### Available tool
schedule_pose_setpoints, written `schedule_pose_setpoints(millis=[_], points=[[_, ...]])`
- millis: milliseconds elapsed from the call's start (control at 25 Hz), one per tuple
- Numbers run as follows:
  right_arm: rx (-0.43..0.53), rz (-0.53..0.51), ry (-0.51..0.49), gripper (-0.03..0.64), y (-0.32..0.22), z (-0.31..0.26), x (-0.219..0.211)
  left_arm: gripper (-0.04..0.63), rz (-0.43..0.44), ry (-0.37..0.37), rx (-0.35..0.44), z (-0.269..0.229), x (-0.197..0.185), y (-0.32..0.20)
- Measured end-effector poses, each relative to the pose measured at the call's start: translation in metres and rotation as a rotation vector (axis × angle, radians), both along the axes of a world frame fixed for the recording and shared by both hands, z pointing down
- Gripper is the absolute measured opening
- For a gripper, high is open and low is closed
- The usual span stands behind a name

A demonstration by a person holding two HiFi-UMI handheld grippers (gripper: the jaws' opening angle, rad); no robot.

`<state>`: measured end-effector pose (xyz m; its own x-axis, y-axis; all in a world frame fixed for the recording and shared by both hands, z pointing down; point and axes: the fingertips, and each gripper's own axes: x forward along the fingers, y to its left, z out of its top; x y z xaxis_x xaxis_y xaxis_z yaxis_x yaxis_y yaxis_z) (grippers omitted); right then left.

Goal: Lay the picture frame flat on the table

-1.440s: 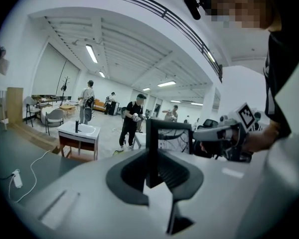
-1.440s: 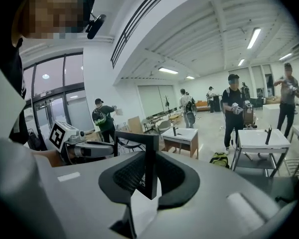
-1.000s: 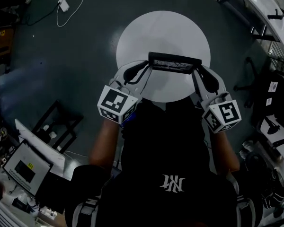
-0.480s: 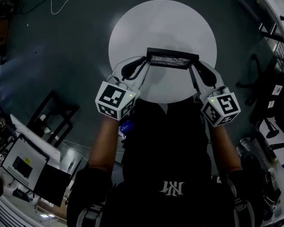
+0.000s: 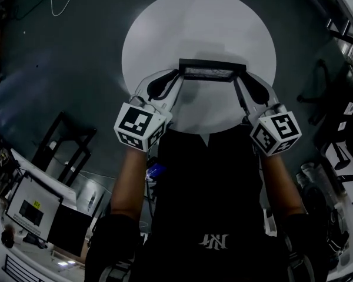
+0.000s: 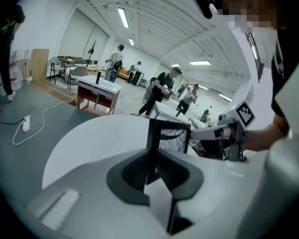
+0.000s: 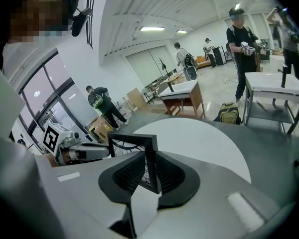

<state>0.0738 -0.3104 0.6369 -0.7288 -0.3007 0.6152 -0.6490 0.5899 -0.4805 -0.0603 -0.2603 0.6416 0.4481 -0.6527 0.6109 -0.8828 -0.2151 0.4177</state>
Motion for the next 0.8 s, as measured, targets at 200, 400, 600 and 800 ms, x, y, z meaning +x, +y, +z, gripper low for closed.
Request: schedule_pose_setpoints(millis=[200, 400, 600, 800], points=[[-0.009, 0.012, -0.001, 0.052, -0.005, 0.023, 0.006, 0.037, 0.006, 0.006, -0.013, 0.023, 0.007, -0.002], [-0.014, 0.017, -0.005, 0.052, -0.009, 0.038, 0.007, 0.037, 0.009, 0.004, -0.017, 0.037, 0.007, -0.006], [-0.014, 0.015, -0.004, 0.051, -0.014, 0.05, 0.003, 0.035, 0.012, -0.013, -0.018, 0.049, 0.003, -0.013], [0.003, -0.001, 0.013, 0.049, -0.023, 0.056, 0.0, 0.035, 0.021, -0.041, -0.023, 0.058, 0.0, -0.024]])
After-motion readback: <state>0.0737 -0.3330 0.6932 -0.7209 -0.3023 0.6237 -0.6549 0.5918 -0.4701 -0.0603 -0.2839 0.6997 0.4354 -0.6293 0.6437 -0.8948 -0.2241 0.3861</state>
